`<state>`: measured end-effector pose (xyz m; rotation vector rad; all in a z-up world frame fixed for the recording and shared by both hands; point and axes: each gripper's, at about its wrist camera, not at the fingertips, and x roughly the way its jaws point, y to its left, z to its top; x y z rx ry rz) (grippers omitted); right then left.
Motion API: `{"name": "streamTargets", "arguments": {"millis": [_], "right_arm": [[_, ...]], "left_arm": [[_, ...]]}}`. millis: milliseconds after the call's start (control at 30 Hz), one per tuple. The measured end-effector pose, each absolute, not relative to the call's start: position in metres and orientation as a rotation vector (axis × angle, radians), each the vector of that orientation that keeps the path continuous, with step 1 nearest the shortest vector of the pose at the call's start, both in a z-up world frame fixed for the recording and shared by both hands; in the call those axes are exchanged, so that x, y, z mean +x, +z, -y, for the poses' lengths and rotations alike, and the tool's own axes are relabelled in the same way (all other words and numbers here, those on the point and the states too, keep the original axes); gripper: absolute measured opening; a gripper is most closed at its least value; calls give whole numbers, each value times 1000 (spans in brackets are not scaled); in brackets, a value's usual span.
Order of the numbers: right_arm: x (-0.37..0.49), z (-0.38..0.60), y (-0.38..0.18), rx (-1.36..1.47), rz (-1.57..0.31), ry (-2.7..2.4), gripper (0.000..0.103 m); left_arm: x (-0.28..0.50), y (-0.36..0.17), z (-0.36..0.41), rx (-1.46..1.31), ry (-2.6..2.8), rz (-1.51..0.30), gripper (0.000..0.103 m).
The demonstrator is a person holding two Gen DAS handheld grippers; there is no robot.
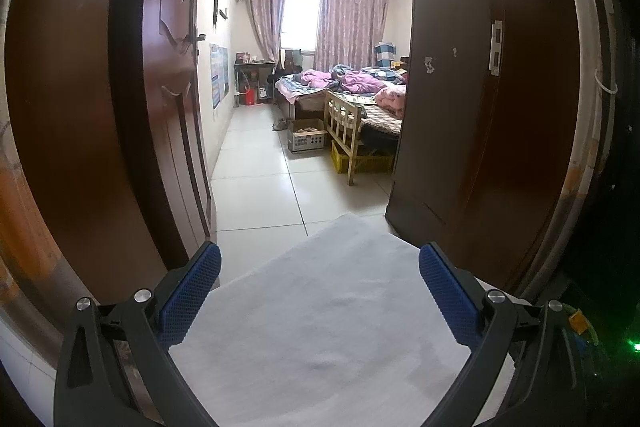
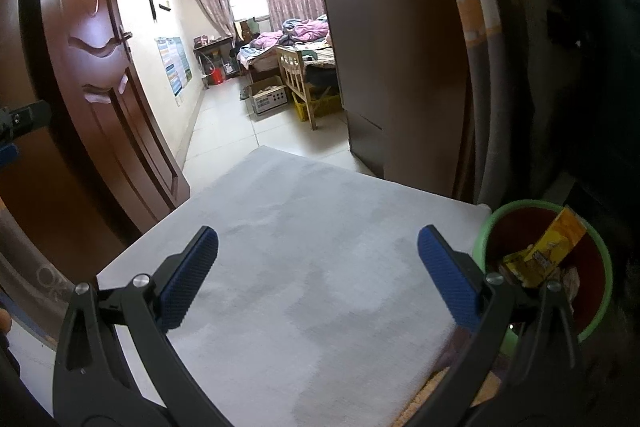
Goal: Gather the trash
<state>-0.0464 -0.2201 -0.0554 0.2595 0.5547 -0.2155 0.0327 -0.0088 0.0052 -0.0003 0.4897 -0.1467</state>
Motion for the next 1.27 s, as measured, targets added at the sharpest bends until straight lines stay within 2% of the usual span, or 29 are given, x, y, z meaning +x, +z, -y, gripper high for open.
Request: {"name": "streamTargets", "arguments": {"millis": [900,1067,1267], "right_arm": [[-37,231,-85,260,-646,-228,99],[-20,229,-112,251,-737,-209,99],[44,242,-185,222,-916,-221,99]], "left_arm": [[50,-7,8,21,-145,-556,95],[57,-18,5,14,-146,-599,95],[56,-36,-4,-12,-178,-647,95]]}}
